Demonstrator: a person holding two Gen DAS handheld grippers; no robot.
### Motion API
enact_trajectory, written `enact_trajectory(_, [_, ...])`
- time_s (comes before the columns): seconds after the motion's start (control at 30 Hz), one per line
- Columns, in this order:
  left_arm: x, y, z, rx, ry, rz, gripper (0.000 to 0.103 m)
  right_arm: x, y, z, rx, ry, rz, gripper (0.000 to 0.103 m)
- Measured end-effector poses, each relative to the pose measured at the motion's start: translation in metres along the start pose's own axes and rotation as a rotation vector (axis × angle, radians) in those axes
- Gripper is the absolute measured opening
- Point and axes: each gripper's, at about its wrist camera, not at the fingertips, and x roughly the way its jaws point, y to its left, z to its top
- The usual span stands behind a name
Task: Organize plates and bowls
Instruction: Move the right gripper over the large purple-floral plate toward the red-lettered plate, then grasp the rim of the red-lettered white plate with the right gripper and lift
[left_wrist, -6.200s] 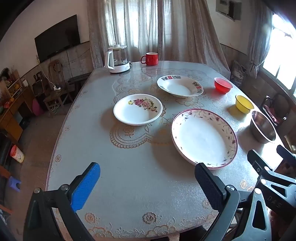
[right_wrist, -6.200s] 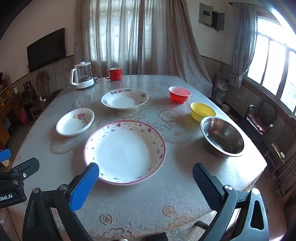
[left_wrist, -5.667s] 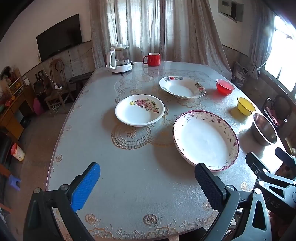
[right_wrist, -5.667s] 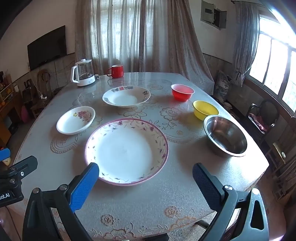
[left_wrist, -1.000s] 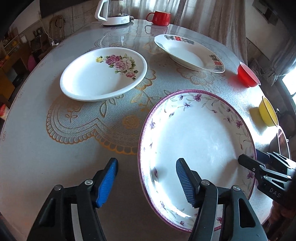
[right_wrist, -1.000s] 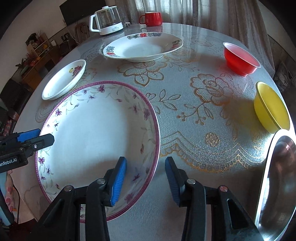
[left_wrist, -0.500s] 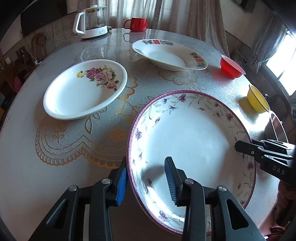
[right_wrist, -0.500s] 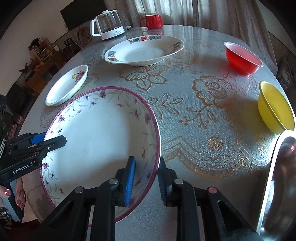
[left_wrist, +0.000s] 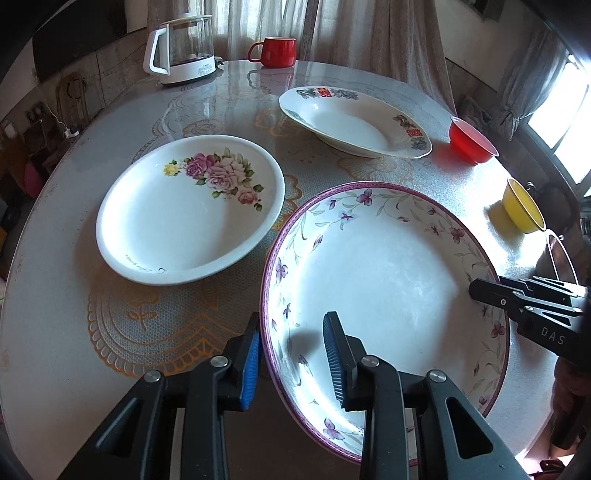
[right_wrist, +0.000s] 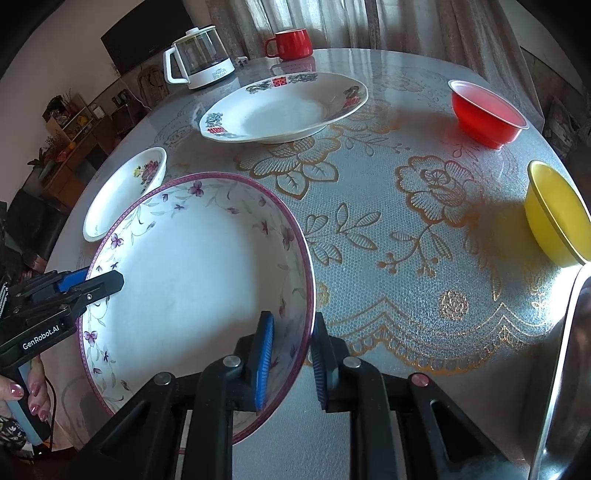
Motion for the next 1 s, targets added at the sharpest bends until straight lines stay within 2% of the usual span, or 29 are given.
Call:
enact_trajectory(0.23, [0.001,-0.013,-0.010,0.052,-0.016,0.018,0.033,0.001,-0.007,0.001,0.008,0.022,-0.034,0.017])
enact_trajectory(0.4, [-0.007,-0.006,-0.010,0.013,-0.017,-0.017,0.035,-0.002,0.001,-0.002,-0.034,0.043,-0.041,0.027])
enact_trajectory(0.47, [-0.015,-0.003,-0.009,-0.006,-0.032,-0.019,0.051,-0.006,0.004,-0.002,-0.056,0.041,-0.048,0.029])
enact_trajectory(0.53, [-0.024,0.001,-0.006,-0.021,-0.057,-0.007,0.061,-0.015,0.002,0.000,-0.052,0.022,-0.036,0.029])
enact_trajectory(0.63, [-0.036,0.010,0.002,-0.053,-0.084,-0.015,0.063,-0.034,-0.004,0.008,-0.039,-0.034,-0.026,0.032])
enact_trajectory(0.8, [-0.049,0.027,0.031,-0.140,-0.125,-0.027,0.077,-0.053,-0.026,0.034,0.029,-0.131,-0.034,0.033])
enact_trajectory(0.9, [-0.052,0.030,0.055,-0.159,-0.149,-0.018,0.080,-0.050,-0.042,0.053,0.074,-0.149,-0.051,0.034])
enact_trajectory(1.0, [-0.050,0.031,0.078,-0.159,-0.162,-0.002,0.087,-0.043,-0.054,0.073,0.100,-0.151,-0.044,0.034])
